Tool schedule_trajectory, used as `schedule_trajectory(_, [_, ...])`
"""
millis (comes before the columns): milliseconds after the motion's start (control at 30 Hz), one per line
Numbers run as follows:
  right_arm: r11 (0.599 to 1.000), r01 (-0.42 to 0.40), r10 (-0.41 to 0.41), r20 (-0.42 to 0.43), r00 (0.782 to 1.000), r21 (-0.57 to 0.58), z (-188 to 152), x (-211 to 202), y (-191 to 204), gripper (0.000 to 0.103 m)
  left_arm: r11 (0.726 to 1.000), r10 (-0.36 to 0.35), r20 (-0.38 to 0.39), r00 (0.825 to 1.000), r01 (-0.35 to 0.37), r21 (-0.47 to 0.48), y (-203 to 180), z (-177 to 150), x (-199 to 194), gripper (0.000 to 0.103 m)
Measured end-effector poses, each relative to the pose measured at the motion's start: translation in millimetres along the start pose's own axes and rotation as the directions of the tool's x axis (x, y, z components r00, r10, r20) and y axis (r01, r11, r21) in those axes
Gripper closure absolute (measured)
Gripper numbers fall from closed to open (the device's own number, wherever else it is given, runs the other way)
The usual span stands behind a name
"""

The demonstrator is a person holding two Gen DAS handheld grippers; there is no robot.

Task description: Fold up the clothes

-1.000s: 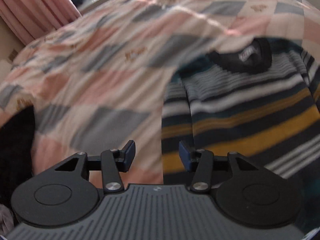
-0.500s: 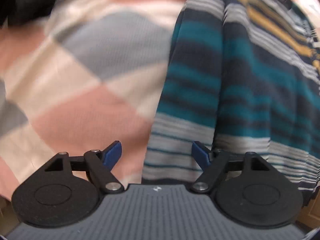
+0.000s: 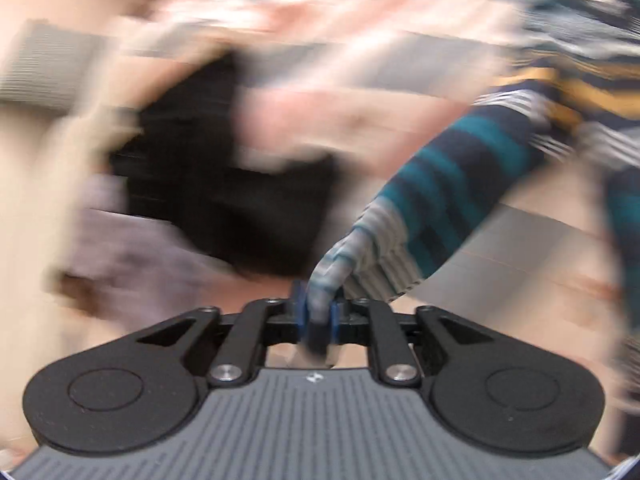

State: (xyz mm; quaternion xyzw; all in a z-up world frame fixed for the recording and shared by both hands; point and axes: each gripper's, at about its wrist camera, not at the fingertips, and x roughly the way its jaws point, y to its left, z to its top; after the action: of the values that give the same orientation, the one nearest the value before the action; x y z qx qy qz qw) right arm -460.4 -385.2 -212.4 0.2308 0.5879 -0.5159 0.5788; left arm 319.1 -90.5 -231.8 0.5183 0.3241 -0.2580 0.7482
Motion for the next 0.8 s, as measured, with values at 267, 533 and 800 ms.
schedule_trajectory(267, [0.93, -0.229, 0.219, 0.067, 0.973, 0.287, -49, -8, 12, 0.037, 0.985, -0.093, -0.076, 0.993, 0.08, -0.153, 15, -24, 19, 0.061])
schedule_trajectory(533, [0.536, -0.587, 0.698, 0.073, 0.712, 0.607, -192, 0, 144, 0.037, 0.677, -0.719, -0.157, 0.677, 0.632, -0.378, -122, -139, -14, 0.064])
schedule_trajectory(800, [0.381, -0.572, 0.715, 0.161, 0.68, 0.726, -246, 16, 198, 0.036, 0.409, -0.86, -0.061, 0.506, 0.613, -0.676, -162, -190, 7, 0.058])
